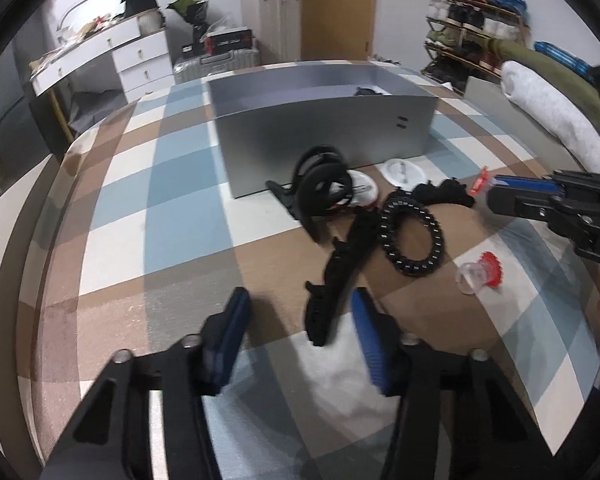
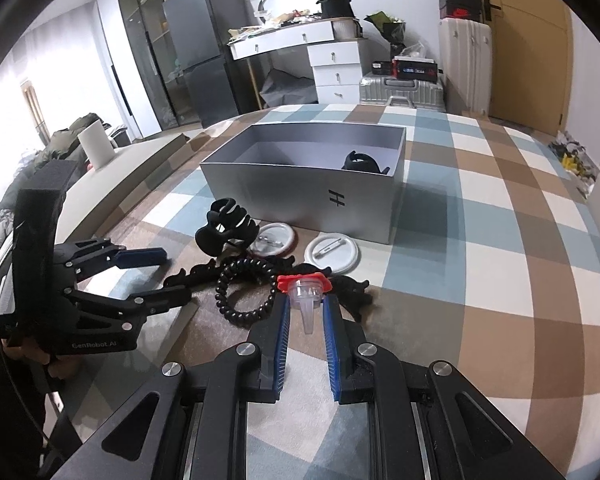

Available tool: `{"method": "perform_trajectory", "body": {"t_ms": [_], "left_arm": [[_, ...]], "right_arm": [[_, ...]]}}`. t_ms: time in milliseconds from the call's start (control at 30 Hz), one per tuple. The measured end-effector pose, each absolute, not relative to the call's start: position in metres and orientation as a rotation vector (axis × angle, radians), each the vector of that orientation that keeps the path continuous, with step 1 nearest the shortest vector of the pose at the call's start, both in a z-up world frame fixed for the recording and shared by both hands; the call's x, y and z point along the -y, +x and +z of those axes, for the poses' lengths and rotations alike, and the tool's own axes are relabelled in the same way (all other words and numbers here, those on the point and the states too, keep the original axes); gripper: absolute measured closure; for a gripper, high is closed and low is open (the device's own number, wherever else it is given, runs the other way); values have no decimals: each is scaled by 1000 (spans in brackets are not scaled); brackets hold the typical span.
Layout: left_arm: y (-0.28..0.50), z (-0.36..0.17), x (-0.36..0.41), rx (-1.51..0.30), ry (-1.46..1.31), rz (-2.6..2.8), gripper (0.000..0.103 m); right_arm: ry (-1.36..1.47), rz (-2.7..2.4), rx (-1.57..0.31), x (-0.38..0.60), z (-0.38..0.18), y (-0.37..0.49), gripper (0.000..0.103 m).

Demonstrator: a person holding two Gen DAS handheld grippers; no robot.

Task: Organize jewelry
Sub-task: 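Close the left tool on a black hair clip while the right tool holds the bottle, then carry the red-capped bottle and black clip over the grey box with both tools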

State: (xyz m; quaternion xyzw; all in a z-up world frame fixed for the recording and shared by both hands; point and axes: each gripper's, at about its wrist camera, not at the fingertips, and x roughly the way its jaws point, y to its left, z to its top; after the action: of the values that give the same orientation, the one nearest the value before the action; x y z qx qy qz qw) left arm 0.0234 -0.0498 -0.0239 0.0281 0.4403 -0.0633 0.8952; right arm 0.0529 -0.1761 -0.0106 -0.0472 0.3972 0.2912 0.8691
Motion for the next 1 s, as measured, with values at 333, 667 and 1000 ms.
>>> {"method": "perform_trajectory", "body": {"t_ms": [333,667,1000], "left_arm": [[19,-13,49,-872,66,-159,93],[12,5,46,-795,13,-222,94],[8,15,51,-749,-34,-298,94]], "right_arm": [[-96,618,-819,176,-7,51,87],[-94,613,-796,178,-3,48,87],[-83,603,-784,180,0,49,87]]}}
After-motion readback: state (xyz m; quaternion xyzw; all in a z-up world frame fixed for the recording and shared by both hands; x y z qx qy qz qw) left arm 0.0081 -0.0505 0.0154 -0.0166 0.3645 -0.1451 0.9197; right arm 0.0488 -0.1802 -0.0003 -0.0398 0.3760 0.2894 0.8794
